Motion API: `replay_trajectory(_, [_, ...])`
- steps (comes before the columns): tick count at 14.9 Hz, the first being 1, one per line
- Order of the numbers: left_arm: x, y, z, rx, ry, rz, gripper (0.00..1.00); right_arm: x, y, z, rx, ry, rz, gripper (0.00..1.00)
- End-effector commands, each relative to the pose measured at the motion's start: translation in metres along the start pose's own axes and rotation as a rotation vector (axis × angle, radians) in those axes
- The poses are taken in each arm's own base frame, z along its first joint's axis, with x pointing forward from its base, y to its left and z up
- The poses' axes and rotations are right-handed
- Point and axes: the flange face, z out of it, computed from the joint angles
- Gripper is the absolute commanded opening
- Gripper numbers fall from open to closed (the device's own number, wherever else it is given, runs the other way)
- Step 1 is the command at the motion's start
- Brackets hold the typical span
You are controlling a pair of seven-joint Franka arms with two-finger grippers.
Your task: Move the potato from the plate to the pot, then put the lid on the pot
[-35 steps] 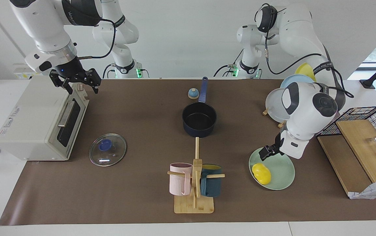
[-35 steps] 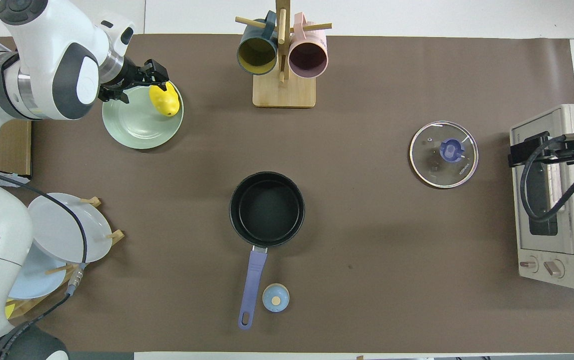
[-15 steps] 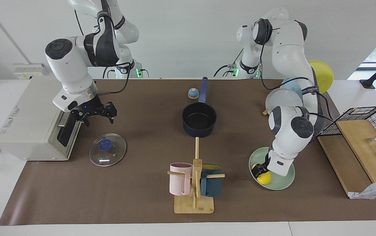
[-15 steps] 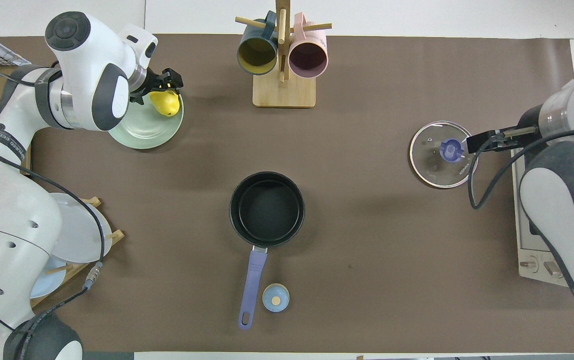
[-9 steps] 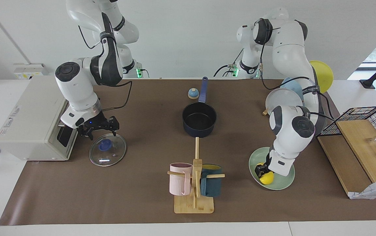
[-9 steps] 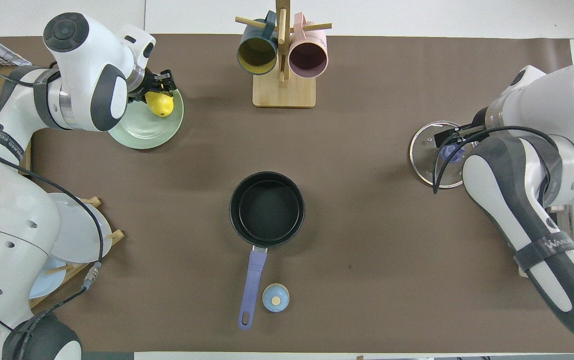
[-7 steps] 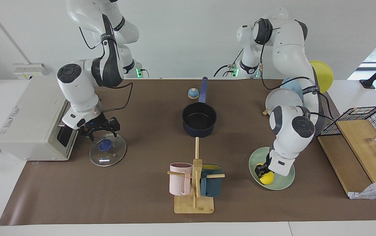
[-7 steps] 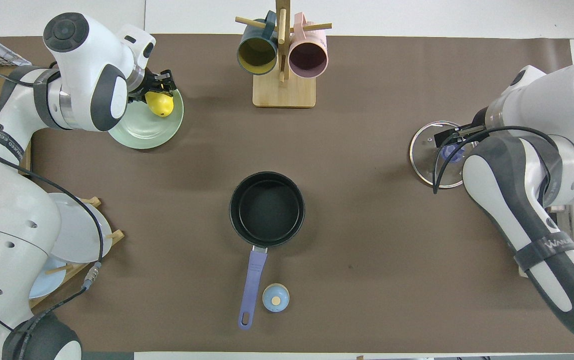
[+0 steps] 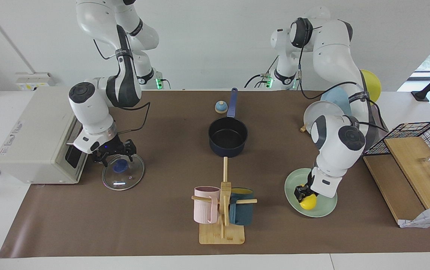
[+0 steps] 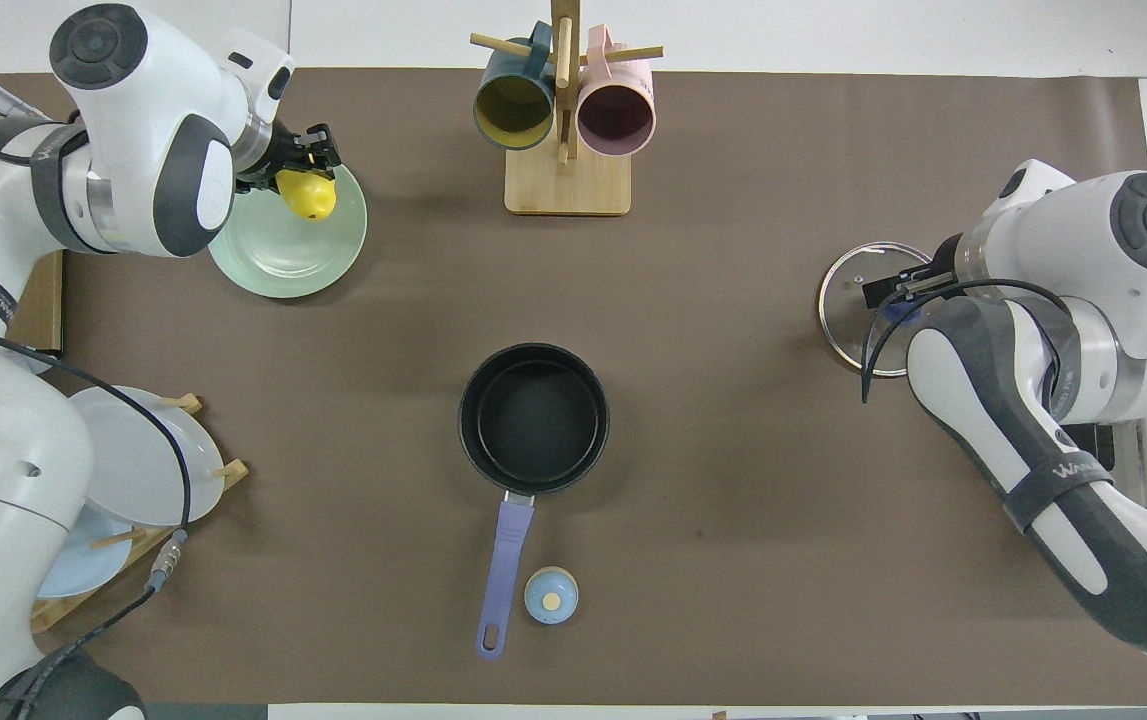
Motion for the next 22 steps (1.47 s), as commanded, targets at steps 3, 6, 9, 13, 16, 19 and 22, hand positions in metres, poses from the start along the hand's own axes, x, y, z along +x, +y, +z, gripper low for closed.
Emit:
replay_trajectory(3, [-0.039, 0.003, -0.108, -0.022, -0.066, -0.019, 0.0, -0.001, 0.0, 0.022, 0.009, -0.013, 0.04, 1.0])
replay_trajectory(6, [-0.081, 0.029, -0.153, -0.006, -0.116, -0.032, 0.0, -0.003, 0.001, 0.027, 0.008, -0.016, 0.039, 1.0])
replay_trajectory(9, [-0.139, 0.066, -0.179, -0.004, -0.142, -0.059, 0.0, -0.004, 0.003, 0.036, 0.011, -0.03, 0.037, 1.0])
replay_trajectory(13, [-0.231, 0.121, -0.161, -0.017, -0.117, -0.091, 0.0, -0.006, 0.008, 0.038, 0.011, -0.033, 0.045, 0.99])
replay_trajectory(16, [-0.288, 0.143, -0.122, -0.065, -0.071, -0.048, 0.0, -0.006, 0.008, 0.039, 0.011, -0.035, 0.043, 0.95])
replay_trajectory(19, [-0.313, 0.168, -0.087, -0.066, -0.077, -0.059, 0.0, -0.006, 0.008, 0.038, 0.011, -0.033, 0.043, 0.89])
replay_trajectory(22, [-0.323, 0.176, -0.06, -0.074, -0.061, -0.039, 0.0, -0.005, 0.009, 0.039, 0.011, -0.033, 0.043, 0.86])
